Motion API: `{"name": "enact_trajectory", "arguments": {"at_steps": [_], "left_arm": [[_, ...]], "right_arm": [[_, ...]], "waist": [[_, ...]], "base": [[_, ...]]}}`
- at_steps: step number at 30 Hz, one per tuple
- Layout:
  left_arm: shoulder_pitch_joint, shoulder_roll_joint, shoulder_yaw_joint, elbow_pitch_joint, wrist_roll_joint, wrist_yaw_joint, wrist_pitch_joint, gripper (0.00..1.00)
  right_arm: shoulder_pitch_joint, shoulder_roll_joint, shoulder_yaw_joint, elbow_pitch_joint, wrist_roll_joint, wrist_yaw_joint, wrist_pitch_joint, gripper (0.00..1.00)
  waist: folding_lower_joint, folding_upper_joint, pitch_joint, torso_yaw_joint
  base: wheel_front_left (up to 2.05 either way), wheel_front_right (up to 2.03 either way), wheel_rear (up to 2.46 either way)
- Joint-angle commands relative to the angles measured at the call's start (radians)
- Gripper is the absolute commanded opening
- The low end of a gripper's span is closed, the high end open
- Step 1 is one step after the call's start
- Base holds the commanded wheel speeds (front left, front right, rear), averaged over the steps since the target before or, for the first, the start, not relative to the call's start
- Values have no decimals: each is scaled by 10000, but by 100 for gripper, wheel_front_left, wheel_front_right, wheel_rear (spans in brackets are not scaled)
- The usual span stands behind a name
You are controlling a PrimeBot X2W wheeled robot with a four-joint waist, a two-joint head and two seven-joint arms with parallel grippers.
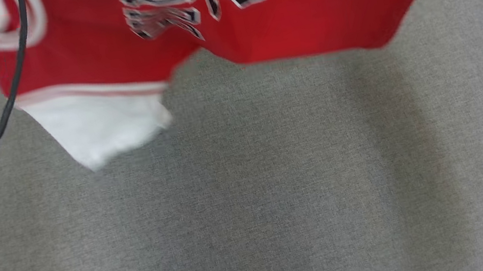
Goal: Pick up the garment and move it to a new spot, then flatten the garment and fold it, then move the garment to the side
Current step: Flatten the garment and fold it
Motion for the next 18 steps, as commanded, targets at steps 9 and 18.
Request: {"name": "enact_trajectory", "arguments": {"at_steps": [9,18], "left_arm": [[474,-326,264,-551,79,14,-30,0],[1076,-425,281,-541,-9,13,-31,0]], "right_arm": [[10,-111,-43,374,-92,-24,-404,0],[-28,-275,96,1071,131,-24,-612,0]], "waist": [[-1,-1,193,-12],[-1,-1,119,63]], "base": [[0,0,0],[0,0,0]]}}
